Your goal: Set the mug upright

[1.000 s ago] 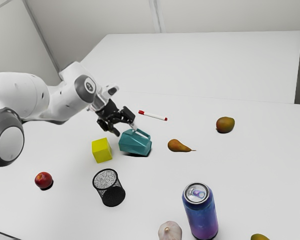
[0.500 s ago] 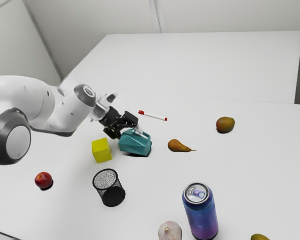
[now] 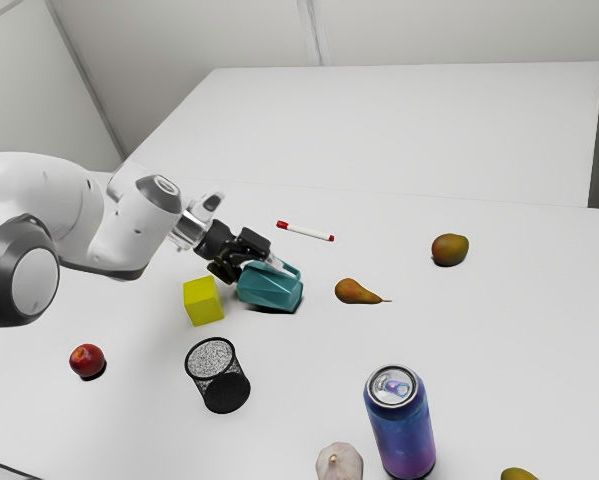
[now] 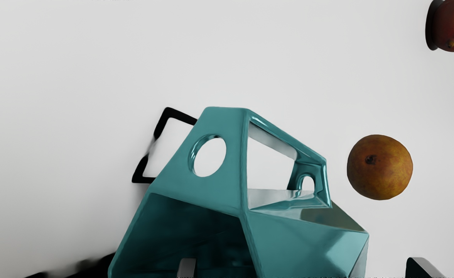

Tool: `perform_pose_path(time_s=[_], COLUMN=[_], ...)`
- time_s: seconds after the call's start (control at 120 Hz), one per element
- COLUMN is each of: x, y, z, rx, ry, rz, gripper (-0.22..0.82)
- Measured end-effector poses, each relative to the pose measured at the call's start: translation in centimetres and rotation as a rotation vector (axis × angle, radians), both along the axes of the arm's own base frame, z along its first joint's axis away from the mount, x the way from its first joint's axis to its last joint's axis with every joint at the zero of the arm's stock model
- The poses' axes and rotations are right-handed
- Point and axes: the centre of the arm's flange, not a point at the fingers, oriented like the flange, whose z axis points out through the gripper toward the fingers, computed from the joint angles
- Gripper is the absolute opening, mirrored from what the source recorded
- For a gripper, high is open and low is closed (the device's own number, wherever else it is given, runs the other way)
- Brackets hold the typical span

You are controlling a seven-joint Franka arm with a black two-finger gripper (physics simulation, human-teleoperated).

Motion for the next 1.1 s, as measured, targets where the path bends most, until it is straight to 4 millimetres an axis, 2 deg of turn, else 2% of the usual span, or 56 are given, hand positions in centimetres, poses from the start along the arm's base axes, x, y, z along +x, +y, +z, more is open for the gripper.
perform_pose_path(time_s=[0.692, 0.842, 0.942, 1.1], x=[0.1, 0.2, 0.4, 0.7], y=[-0.3, -0.4, -0.7, -1.2], z=[0.5, 0.7, 2.0, 5.8], rx=[-0.026, -0.018, -0.011, 0.006], ry=[-0.062, -0.074, -0.101, -0.176], rz=[-0.049, -0.054, -0.065, -0.090], gripper=[0.01, -0.08, -0.11, -0.13])
